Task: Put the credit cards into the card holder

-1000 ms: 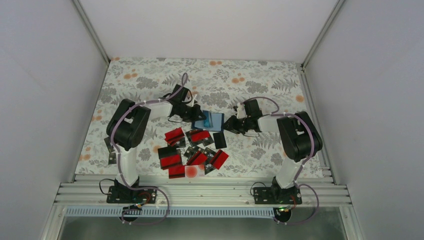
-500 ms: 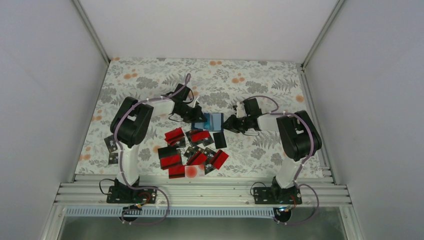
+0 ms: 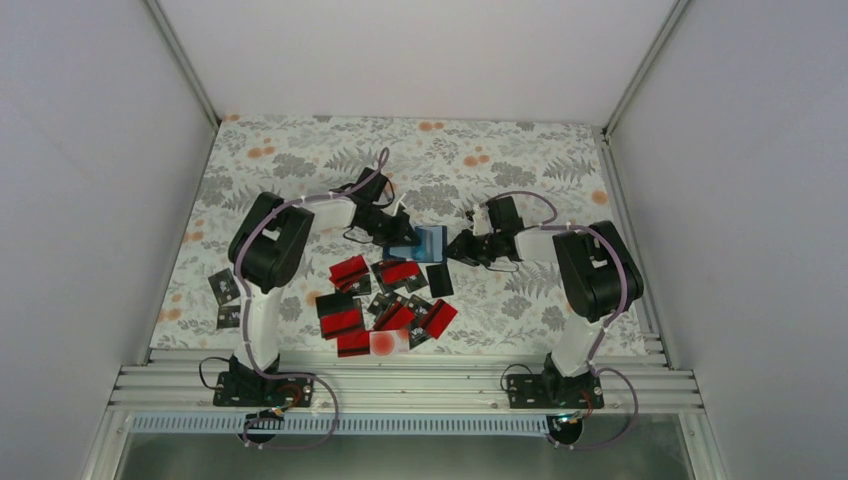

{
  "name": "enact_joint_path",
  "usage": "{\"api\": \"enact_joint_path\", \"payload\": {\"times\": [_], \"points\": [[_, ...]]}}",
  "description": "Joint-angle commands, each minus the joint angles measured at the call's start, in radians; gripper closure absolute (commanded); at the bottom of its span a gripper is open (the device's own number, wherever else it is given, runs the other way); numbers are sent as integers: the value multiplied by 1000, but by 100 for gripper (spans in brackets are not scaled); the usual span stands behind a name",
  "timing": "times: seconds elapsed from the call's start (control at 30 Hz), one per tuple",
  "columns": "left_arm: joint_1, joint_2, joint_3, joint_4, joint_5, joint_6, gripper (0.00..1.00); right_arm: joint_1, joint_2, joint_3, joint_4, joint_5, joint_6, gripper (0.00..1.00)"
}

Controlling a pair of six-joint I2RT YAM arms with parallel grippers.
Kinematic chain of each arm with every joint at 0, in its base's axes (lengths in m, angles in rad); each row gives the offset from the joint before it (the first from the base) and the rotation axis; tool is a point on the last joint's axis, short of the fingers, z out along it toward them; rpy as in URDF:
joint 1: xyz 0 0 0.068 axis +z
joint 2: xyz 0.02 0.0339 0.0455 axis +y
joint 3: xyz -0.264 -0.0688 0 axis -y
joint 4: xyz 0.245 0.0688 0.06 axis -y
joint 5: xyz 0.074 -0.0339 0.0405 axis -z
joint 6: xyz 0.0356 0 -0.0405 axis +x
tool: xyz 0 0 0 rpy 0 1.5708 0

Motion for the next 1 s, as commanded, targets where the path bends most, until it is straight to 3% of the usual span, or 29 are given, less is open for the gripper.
{"api": "enact_joint_path", "payload": {"times": [0.0,0.6,0.97], "points": [[-18,45,24,-38,-26,3,98,-3,18,19,-1,-4,-23,83],[-20,94,115,-125,-56,63,98,-26,-12,38,-53,29,-65,84],[-20,118,141,-160,-55,97,98,-33,7,161,-120,108,-88,86]]}}
